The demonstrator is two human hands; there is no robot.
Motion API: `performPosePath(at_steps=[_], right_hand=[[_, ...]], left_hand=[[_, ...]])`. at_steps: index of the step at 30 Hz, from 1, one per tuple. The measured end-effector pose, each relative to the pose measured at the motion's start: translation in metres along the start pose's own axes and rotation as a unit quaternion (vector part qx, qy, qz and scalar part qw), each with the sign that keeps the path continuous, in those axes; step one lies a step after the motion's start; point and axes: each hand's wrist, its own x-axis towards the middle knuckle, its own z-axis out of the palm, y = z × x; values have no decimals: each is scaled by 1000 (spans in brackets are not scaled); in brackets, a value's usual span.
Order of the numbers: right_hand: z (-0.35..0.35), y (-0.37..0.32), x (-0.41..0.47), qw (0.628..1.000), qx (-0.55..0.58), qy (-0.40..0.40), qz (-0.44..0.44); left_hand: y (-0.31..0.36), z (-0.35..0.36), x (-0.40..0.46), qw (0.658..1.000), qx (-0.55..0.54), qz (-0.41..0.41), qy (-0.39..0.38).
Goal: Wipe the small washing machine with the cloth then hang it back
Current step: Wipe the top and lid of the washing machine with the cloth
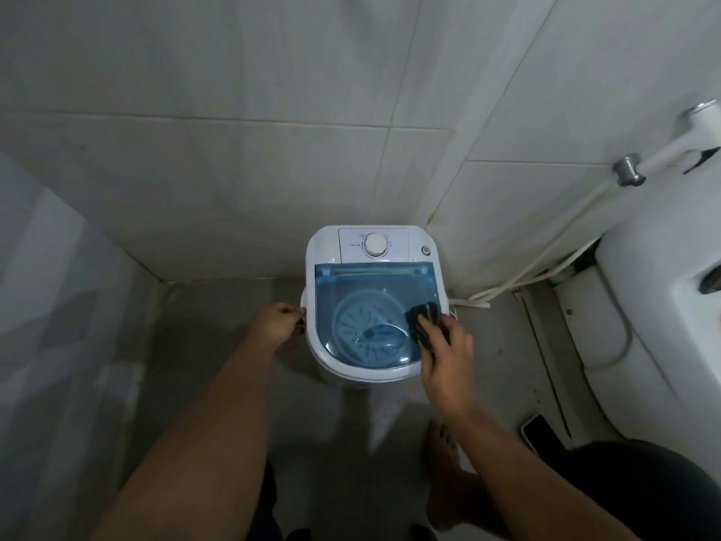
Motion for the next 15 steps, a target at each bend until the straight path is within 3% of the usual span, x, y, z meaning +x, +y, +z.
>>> performPosePath(at_steps=[7,11,13,15], right_hand=[[50,-90,-29,991,6,-81,-109],[39,-100,18,970,96,-150,-166],[23,-92,52,977,123,-103,-144],[17,-81,82,990,113,-53,-64]], left_hand=[[2,-2,-3,1000,20,8,-8],[0,-10,-3,999,-15,-14,-31],[2,-14,-4,998,-23,-36,-43],[4,-17,-6,997,-26,-47,-56]])
